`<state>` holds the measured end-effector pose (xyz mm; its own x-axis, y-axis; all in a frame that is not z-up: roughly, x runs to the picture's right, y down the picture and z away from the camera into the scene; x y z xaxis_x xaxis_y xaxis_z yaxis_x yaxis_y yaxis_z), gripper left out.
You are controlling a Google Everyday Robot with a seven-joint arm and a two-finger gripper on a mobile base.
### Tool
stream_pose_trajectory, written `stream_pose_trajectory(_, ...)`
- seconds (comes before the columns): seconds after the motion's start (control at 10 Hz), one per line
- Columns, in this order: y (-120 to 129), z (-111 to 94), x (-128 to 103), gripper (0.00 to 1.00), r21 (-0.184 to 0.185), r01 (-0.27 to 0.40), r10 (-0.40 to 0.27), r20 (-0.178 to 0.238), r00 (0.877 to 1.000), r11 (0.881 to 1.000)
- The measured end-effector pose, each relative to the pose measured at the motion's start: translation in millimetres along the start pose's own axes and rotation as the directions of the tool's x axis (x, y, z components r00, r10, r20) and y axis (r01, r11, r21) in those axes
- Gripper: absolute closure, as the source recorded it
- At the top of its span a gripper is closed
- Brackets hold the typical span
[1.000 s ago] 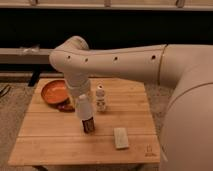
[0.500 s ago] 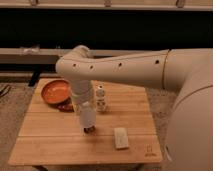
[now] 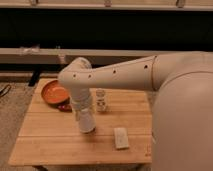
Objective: Place the ceramic cup over the eraser
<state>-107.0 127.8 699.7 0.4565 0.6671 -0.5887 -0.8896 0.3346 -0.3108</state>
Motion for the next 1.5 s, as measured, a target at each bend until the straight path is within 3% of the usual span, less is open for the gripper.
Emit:
stream_pose_trajectory(0.6,-4.5,22.5,-2.2,0.23,0.026,-0.010,0.010,0.002,1.000,1.000)
stream_pose_trajectory(1.2,-15.9,26.8,7.1,0.20,0.023,-0.046,0.046,-0.006,0.999,0.999)
stream_pose_trajectory(1.5,-16.9,24.6,8.5,0.20,0.000,-0.052,0.052,0.004,0.999,0.999)
